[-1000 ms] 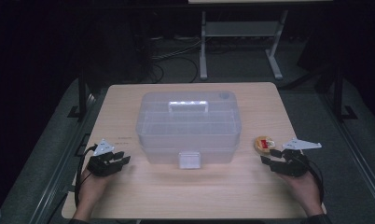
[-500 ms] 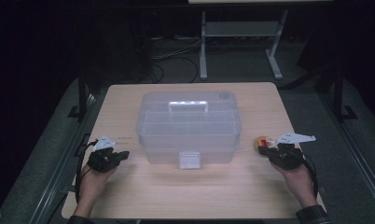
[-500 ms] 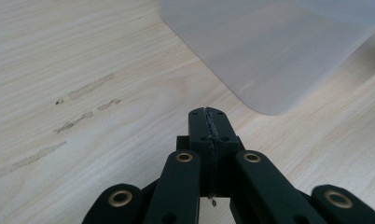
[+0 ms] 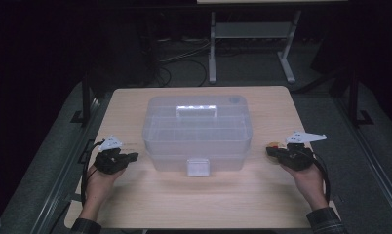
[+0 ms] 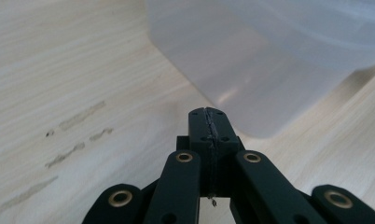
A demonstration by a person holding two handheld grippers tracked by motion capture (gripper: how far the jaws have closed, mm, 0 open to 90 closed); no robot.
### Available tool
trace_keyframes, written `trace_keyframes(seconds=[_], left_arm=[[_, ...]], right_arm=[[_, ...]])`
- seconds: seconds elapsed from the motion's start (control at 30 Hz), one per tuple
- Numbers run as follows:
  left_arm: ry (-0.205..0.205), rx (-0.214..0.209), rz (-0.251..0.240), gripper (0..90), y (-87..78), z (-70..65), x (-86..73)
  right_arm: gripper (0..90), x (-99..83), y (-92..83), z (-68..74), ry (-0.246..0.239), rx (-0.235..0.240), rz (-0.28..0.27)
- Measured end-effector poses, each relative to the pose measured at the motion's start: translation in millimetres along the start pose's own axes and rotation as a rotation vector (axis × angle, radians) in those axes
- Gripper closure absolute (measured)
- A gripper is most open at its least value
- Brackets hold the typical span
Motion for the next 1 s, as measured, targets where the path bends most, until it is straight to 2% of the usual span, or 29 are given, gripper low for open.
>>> trace_keyframes(seconds=[0.2,0.3,0.4,0.53,0.6,0.7,0.83,0.87,1.0], left_arm=[[-0.004,-0.009,-0.025,89.8,3.4,4.4,11.3],[-0.002,-0.010,-0.021,89.8,5.7,5.8,13.1],[-0.008,-0.011,-0.034,89.8,8.9,7.3,18.6],[-0.005,-0.009,-0.045,89.8,11.1,7.6,23.6],[-0.017,-0.015,-0.058,89.8,12.5,7.3,25.9],[0.002,-0.008,-0.049,89.8,14.9,9.1,27.8],[-0.005,-0.003,-0.057,89.8,17.7,9.1,33.9],[0.012,-0.001,-0.053,89.8,18.9,9.3,36.5],[0.014,-0.008,-0.058,89.8,23.3,9.0,40.4]], right_arm=[[89.8,8.3,9.6,1.1,-0.005,0.031,-0.001],[89.8,11.6,12.0,1.4,-0.008,0.037,-0.001],[89.8,19.4,16.2,1.1,-0.028,0.046,-0.018],[89.8,21.4,22.1,-0.6,-0.018,0.060,-0.008],[89.8,23.5,23.9,-2.2,-0.021,0.057,-0.014],[89.8,26.3,25.5,-3.7,-0.021,0.054,-0.015],[89.8,32.4,29.0,-6.3,-0.040,0.045,-0.022],[89.8,34.3,31.3,-7.1,-0.044,0.044,-0.019],[89.8,40.7,34.2,-10.8,-0.034,0.043,-0.025]])
Point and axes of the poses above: each handheld gripper's, and its own axes: y roughly forward along the jaws, x roughly out of its top, z roughly to its left, the point moved 6 cm from there along y, roughly forward along the jaws, and after that the axes turned 9 degrees about x, right-handed, at the moved point
